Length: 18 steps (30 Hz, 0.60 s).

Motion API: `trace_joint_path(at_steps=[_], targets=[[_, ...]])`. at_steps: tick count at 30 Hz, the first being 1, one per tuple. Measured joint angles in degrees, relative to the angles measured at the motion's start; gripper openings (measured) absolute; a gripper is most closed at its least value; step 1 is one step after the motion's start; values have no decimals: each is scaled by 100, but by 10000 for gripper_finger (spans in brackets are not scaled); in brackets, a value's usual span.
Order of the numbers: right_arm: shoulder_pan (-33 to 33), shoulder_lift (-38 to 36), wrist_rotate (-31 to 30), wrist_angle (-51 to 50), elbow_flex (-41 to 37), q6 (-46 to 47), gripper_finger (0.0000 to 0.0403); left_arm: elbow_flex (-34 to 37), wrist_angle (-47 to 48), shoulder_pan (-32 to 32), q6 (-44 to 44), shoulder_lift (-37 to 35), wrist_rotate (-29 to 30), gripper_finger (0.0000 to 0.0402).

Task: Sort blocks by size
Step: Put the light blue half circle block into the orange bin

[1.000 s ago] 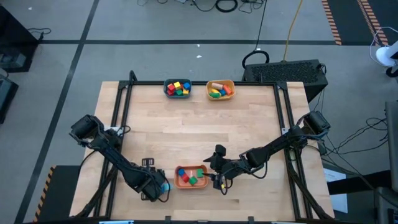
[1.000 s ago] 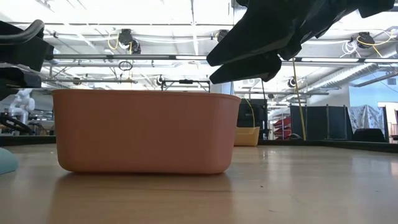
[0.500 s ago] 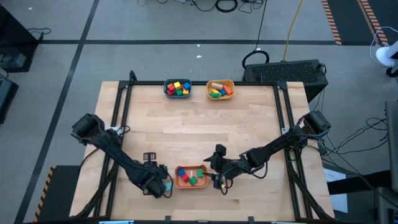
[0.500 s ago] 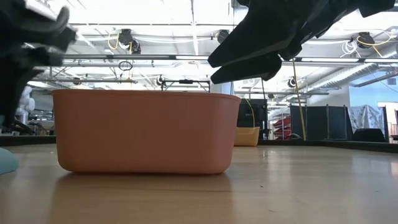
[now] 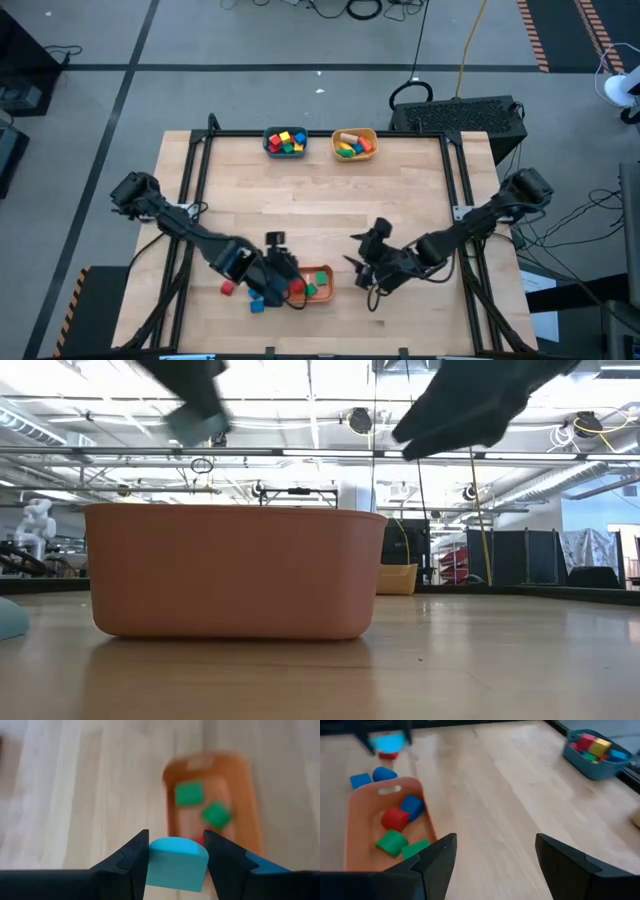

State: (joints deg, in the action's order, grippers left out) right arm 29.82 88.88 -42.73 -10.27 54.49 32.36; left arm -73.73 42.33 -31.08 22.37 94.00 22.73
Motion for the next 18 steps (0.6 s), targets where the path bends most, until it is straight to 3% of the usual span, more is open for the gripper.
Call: trace_joint_path(at_steps=[9,18], targets=[[390,-367,-610,-1658,1,1300,256,0,-1266,559,-677,514,-486,167],[416,-261,-685,-1999,1,1797,256,0,-1992,647,-658,1212,-1166,167]])
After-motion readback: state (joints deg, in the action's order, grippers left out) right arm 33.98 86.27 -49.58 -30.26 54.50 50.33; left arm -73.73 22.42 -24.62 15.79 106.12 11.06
